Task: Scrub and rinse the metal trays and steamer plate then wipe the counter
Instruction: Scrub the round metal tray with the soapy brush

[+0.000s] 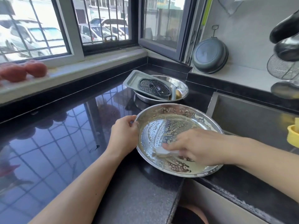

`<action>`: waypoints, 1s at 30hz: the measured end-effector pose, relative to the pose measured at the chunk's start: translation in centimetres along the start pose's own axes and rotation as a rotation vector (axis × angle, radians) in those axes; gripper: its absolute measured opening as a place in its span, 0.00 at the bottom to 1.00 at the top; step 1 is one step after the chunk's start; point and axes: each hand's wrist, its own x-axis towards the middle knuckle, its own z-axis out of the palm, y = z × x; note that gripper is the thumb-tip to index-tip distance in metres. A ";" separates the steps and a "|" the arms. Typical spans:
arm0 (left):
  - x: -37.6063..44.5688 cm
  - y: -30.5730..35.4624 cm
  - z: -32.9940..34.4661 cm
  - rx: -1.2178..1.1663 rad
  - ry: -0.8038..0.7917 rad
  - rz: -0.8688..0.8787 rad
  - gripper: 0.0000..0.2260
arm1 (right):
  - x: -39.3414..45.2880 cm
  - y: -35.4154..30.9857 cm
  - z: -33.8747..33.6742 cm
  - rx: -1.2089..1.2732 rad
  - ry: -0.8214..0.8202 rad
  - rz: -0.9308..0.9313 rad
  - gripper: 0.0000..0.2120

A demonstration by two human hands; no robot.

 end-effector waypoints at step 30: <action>-0.5 0.6 -0.2 0.054 -0.028 -0.024 0.17 | -3.5 5.8 -3.3 -0.177 -0.167 0.230 0.19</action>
